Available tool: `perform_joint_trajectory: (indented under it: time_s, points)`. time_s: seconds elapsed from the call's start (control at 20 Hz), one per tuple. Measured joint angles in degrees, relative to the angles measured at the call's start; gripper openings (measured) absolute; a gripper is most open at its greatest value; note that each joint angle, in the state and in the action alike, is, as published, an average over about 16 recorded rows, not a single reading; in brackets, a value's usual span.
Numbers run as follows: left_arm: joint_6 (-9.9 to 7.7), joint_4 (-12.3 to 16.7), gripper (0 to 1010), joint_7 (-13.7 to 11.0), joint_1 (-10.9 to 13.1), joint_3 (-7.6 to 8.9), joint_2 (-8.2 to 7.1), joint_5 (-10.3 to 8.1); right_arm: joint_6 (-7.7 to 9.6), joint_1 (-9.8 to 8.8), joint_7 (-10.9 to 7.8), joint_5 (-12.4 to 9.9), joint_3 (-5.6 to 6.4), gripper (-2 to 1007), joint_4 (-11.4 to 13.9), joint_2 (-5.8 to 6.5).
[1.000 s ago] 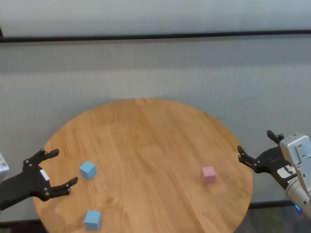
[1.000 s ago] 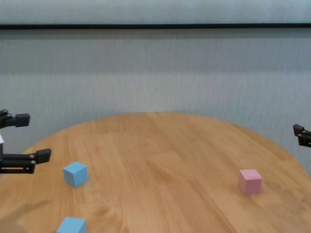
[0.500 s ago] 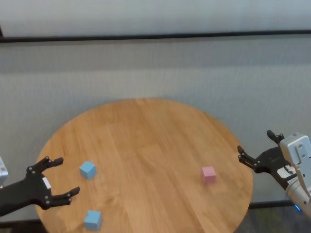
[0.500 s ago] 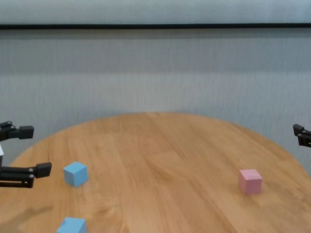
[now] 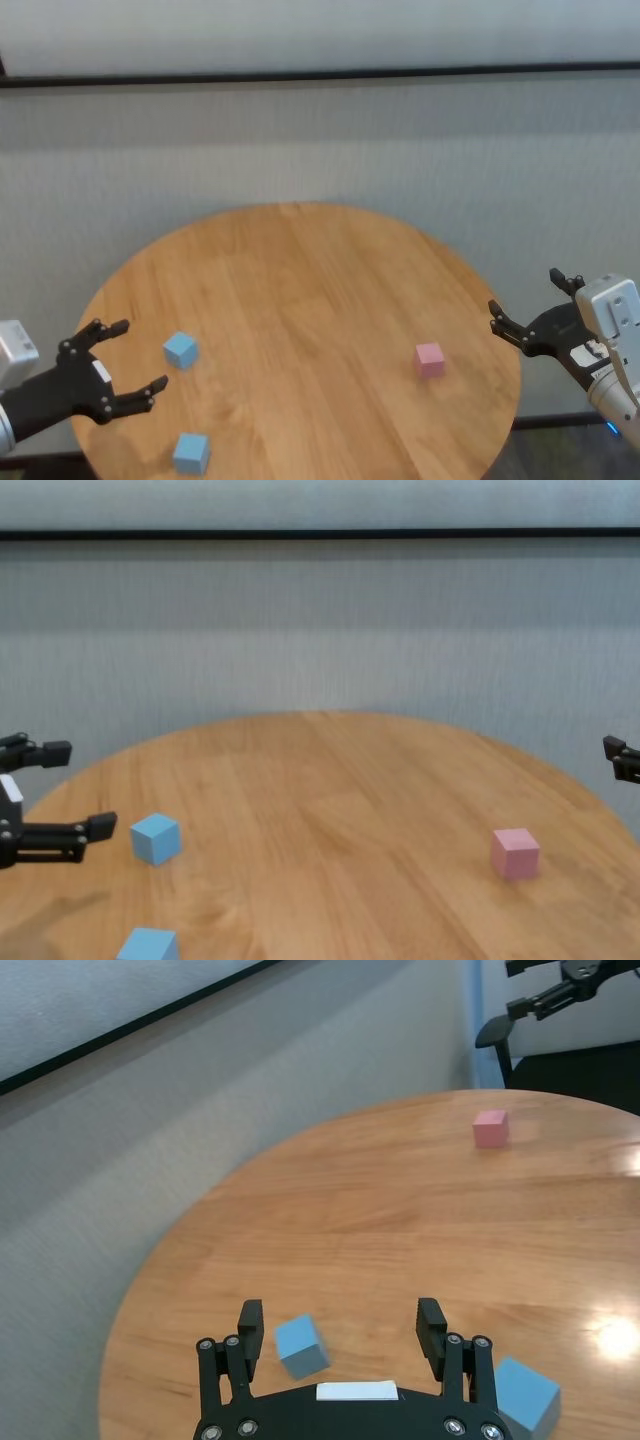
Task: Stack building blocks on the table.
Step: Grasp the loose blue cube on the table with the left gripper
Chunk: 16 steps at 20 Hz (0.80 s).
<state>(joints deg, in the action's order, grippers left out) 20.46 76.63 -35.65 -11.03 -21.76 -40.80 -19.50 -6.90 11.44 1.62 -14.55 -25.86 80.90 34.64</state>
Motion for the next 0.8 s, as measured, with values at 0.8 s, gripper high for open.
perform_joint_trajectory:
  time_s: [0.8]
  points:
    - [-1.67, 0.6, 1003, -0.1, 1.6, -0.38, 2.61, 3.7, 0.0, 0.0, 0.0, 0.0, 0.0, 1005, 0.0, 0.0]
